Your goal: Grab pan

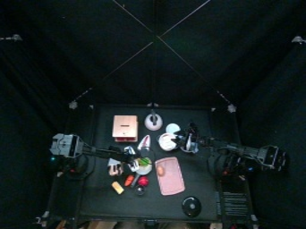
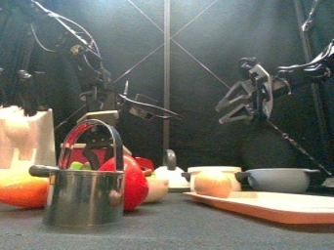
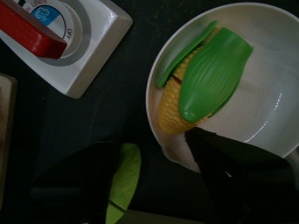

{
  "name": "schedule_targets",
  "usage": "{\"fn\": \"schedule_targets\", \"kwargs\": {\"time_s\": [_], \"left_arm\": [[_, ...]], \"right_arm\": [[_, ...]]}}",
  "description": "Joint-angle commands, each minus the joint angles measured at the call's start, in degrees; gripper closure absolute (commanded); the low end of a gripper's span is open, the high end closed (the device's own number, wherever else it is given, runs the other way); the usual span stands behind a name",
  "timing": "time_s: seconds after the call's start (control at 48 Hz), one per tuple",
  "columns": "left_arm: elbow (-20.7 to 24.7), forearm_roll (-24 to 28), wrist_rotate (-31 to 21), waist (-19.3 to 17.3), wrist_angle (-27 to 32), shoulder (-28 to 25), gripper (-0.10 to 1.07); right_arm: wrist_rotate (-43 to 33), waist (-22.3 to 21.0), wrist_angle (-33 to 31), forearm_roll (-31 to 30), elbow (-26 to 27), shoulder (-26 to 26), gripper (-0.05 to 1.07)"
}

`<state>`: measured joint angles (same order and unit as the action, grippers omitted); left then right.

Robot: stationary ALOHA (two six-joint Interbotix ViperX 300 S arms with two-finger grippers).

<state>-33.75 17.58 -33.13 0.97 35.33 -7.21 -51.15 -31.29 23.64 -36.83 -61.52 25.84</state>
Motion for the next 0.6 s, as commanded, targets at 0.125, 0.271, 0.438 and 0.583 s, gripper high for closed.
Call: {"fn": "schedule_targets", "kwargs": {"time_s": [0.125,0.271,0.438,0.583], "left_arm": [[1.23,0.09,0.00,-0.18,-0.26,0.35,0.22],[1.32,0.09,0.00,-0.18,-0.26,0.18,0.34],[1.41,0.00,0.00,-0.18,-0.35,0.26,0.47],[2.02,-0.09,0.00,-0.18,-0.35,0.35,0.58]], "right_arm": [[0.18,-0.18,0.44,0.09,0.88,0.26,0.15],[0.18,-0.18,0.44,0.09,0.79,0.26,0.15],[0.09,-0.26,0.44,0.09,0.70,0.18,0.15],[0.18,-0.26,0.44,0.09,0.70,0.09,0.15]]}}
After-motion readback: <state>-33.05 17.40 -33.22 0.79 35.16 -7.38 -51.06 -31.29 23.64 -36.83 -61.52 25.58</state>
